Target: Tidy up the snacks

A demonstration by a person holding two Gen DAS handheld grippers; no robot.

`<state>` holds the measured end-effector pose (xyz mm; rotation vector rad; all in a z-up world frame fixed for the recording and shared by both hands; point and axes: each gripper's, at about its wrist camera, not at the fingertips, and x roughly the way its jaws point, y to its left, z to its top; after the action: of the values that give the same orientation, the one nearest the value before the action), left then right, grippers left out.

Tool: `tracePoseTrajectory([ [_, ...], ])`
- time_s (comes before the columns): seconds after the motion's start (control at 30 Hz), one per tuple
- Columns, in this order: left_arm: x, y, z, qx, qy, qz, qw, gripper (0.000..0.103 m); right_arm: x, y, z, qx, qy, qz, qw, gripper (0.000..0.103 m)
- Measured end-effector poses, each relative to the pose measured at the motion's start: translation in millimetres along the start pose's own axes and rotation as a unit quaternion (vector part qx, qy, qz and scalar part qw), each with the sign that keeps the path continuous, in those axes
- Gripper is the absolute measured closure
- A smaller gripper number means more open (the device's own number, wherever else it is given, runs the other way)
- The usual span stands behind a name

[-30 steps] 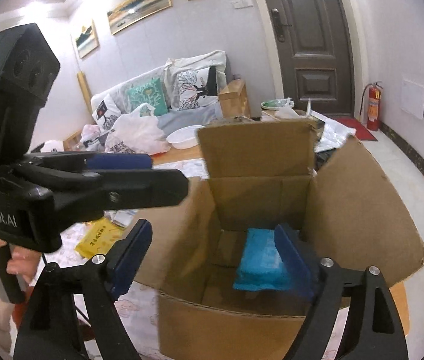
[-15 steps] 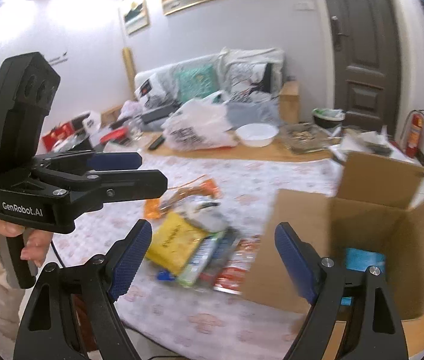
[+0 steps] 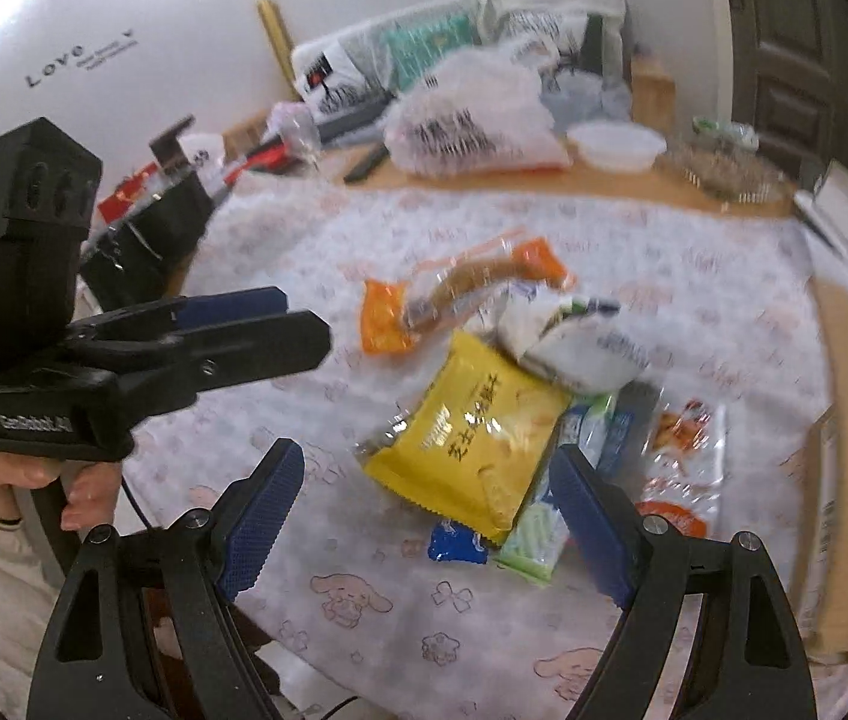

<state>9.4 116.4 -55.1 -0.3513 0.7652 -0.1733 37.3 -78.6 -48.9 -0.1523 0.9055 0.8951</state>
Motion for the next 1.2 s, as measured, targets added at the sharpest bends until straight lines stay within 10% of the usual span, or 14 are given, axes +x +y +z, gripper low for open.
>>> tracePoseTrajectory([
  [0.73,36.2,40.6,-10.1,-0.024,0.026,0.023,0.9991,0.024,68.6,-28.4,4.1,0.092,0.04,0.024,0.995,0.019],
  [1.2,34.3,42.7,-12.2,-0.027,0.023,0.026,0.999,0.024,64.4,-20.5,-2.2,0.041,0.05,0.05,0.997,0.031],
])
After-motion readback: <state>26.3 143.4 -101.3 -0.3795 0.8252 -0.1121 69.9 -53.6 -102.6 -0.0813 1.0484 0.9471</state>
